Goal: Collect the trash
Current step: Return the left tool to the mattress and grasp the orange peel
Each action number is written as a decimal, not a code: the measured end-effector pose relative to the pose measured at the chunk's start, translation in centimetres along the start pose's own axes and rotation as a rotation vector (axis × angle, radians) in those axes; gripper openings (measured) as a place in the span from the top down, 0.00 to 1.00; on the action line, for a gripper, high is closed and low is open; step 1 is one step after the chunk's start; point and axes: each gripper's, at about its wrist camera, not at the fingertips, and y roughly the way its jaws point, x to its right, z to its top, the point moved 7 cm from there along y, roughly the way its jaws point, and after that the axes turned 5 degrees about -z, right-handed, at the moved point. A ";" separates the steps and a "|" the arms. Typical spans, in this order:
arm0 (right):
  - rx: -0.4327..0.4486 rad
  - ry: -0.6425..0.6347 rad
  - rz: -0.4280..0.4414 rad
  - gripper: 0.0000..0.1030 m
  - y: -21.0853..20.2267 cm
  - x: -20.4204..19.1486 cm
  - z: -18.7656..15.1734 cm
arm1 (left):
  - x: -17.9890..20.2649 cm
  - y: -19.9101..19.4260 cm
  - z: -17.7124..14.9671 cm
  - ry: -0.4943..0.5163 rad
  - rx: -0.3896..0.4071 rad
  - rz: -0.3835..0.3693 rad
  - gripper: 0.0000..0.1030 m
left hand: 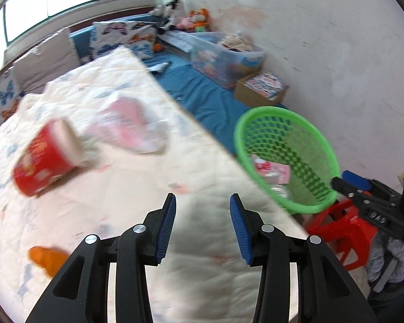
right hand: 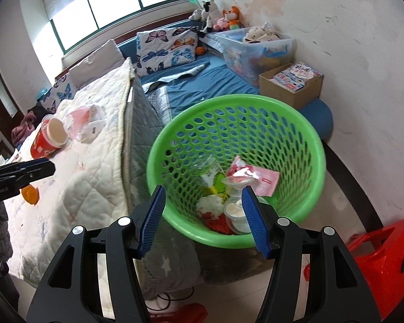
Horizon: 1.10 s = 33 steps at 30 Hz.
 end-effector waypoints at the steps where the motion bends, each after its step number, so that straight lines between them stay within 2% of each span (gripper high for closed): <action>1: -0.001 -0.004 0.006 0.42 0.0 -0.4 0.0 | -0.9 -0.4 -0.2 -0.008 0.005 0.006 0.60; 5: -0.001 -0.027 0.024 0.42 0.1 -1.9 0.2 | -4.4 -2.4 -1.1 -0.032 0.024 0.052 0.53; 8: 0.005 -0.040 0.036 0.35 0.1 -3.2 0.3 | -6.9 -3.7 -1.8 -0.031 0.028 0.090 0.46; 10: 0.005 -0.051 0.044 0.35 0.2 -4.0 0.3 | -8.5 -4.5 -2.5 -0.038 0.028 0.114 0.45; 13: 0.005 -0.066 0.057 0.35 0.2 -5.3 0.4 | -10.8 -5.3 -3.2 -0.044 0.024 0.127 0.35; 14: 0.004 -0.072 0.060 0.35 0.3 -5.7 0.5 | -11.4 -5.5 -3.4 -0.040 0.022 0.130 0.35; 17: 0.002 -0.088 0.070 0.35 0.5 -6.8 0.6 | -12.8 -5.6 -4.3 -0.035 0.003 0.123 0.30; 21: -0.003 -0.106 0.079 0.35 0.8 -8.1 0.8 | -14.3 -5.3 -5.5 -0.046 -0.021 0.103 0.29; 22: -0.005 -0.109 0.080 0.35 0.8 -8.4 0.7 | -14.6 -5.0 -5.8 -0.049 -0.029 0.075 0.27; 33: -0.028 -0.146 0.099 0.35 2.1 -11.4 0.8 | -15.4 -3.1 -6.8 -0.036 -0.062 0.031 0.27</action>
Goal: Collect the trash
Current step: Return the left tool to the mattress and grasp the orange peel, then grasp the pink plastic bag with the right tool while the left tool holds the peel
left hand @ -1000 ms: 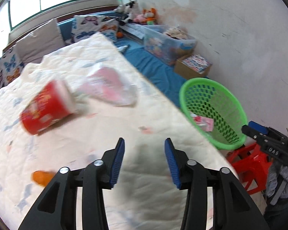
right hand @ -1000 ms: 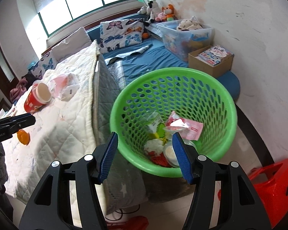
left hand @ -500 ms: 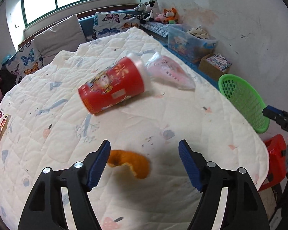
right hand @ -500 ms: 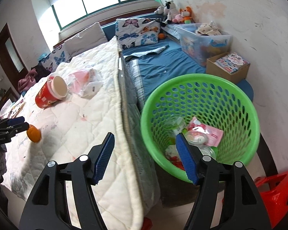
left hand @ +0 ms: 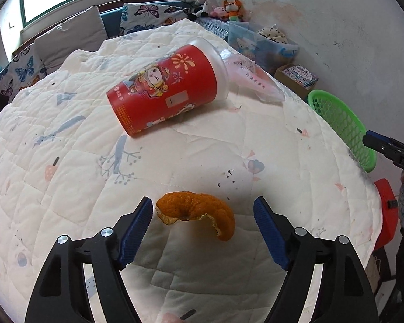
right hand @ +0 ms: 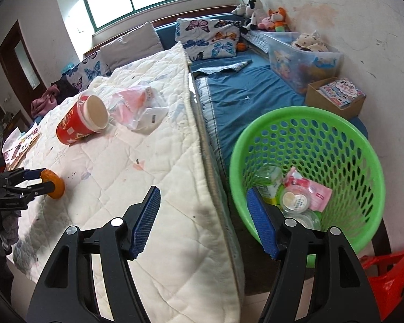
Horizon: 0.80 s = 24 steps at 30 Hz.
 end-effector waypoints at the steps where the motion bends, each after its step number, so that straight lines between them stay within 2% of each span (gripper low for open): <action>1: -0.003 -0.004 0.003 0.35 0.2 -0.3 0.1 | 0.0 0.2 -0.1 0.006 -0.004 0.001 0.30; 6: -0.013 -0.021 0.019 0.35 1.0 -1.7 0.4 | -0.3 0.5 -0.1 0.025 -0.002 0.009 0.38; 8: -0.016 -0.032 0.022 0.35 1.3 -2.3 0.6 | -0.6 0.4 0.0 0.020 0.003 0.010 0.45; 19: -0.032 -0.060 0.075 0.35 3.3 -5.8 2.6 | -1.7 -0.5 0.2 -0.032 0.035 -0.007 0.69; 24: -0.033 -0.092 0.102 0.35 4.7 -8.0 4.3 | -2.1 -0.8 0.2 -0.044 0.042 -0.007 0.74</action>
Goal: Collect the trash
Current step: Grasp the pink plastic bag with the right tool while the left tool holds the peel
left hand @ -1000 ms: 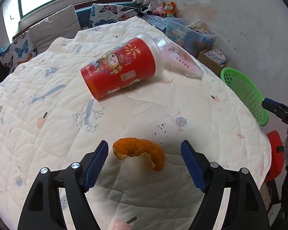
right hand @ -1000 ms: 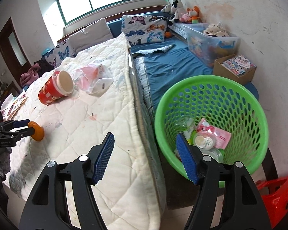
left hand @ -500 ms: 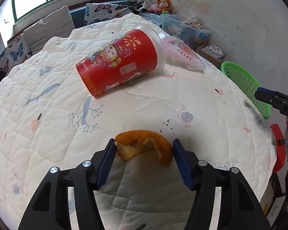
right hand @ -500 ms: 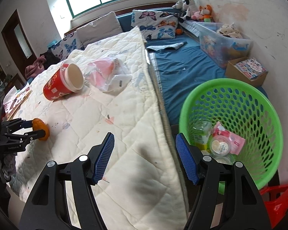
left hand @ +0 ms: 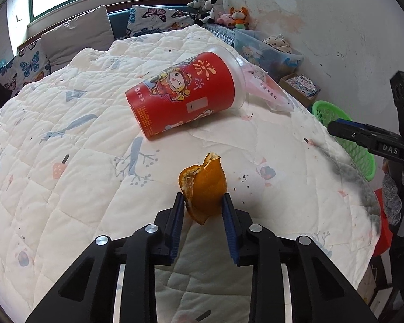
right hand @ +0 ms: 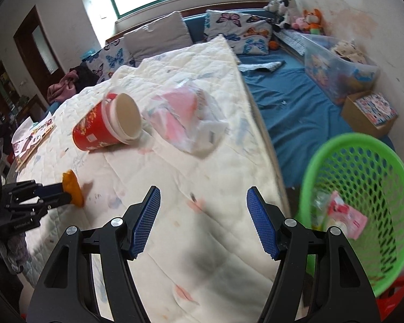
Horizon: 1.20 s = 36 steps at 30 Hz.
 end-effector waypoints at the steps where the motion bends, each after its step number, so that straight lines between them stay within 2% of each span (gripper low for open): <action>1: 0.000 -0.010 0.003 0.35 0.3 -0.5 0.5 | -0.1 0.0 0.0 -0.002 0.000 -0.002 0.74; 3: 0.001 -0.031 0.013 0.34 0.9 -1.3 1.3 | -0.2 0.0 0.0 -0.008 0.003 -0.003 0.75; 6: 0.011 -0.061 0.010 0.26 1.6 -2.3 2.5 | -0.4 -0.1 0.1 -0.008 0.008 -0.004 0.76; 14: -0.006 -0.131 0.004 0.19 4.6 -3.5 4.4 | -1.4 -0.6 0.2 -0.017 0.013 0.004 0.77; 23: -0.027 -0.175 -0.003 0.17 8.4 -3.4 6.2 | -2.0 -0.7 0.3 -0.030 0.012 0.001 0.77; 32: -0.052 -0.182 -0.002 0.17 10.8 -3.5 6.9 | -2.0 -0.6 0.4 -0.033 0.010 -0.001 0.77; 36: -0.065 -0.174 0.003 0.30 11.2 -3.5 6.9 | -2.1 -0.5 0.5 -0.042 0.012 -0.007 0.77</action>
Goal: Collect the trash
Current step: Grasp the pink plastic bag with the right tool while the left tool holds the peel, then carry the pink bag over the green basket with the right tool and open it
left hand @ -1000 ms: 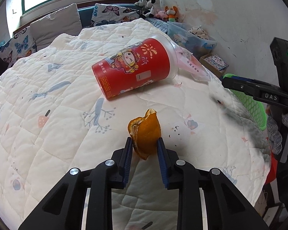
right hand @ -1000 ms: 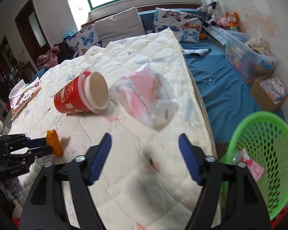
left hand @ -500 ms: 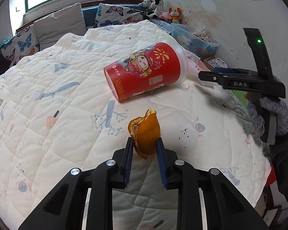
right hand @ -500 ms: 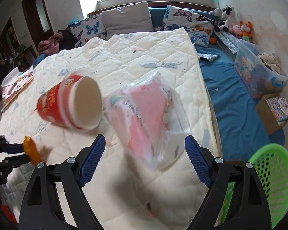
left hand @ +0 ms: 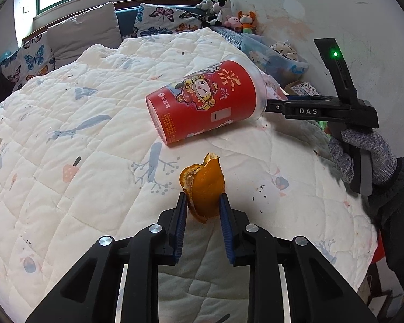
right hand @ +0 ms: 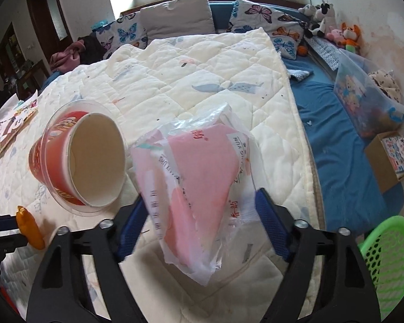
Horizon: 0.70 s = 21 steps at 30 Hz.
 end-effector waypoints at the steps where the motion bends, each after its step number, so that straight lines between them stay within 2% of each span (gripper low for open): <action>1: 0.002 0.000 -0.003 0.33 -0.1 0.0 0.0 | 0.0 0.0 0.0 -0.002 0.000 -0.001 0.77; 3: 0.008 0.005 0.008 0.48 -0.3 0.1 0.0 | 0.1 0.1 0.1 -0.001 -0.001 0.001 0.77; 5: 0.012 0.023 0.019 0.54 -0.8 0.2 0.0 | 0.2 0.1 0.1 -0.001 0.002 -0.001 0.77; 12: 0.049 0.059 0.040 0.65 -3.4 0.6 -1.0 | 1.1 -0.4 0.4 0.008 0.014 -0.008 0.77; 21: 0.105 0.102 0.058 0.66 -8.4 1.8 -3.0 | 4.3 -1.4 0.9 0.042 0.037 -0.036 0.77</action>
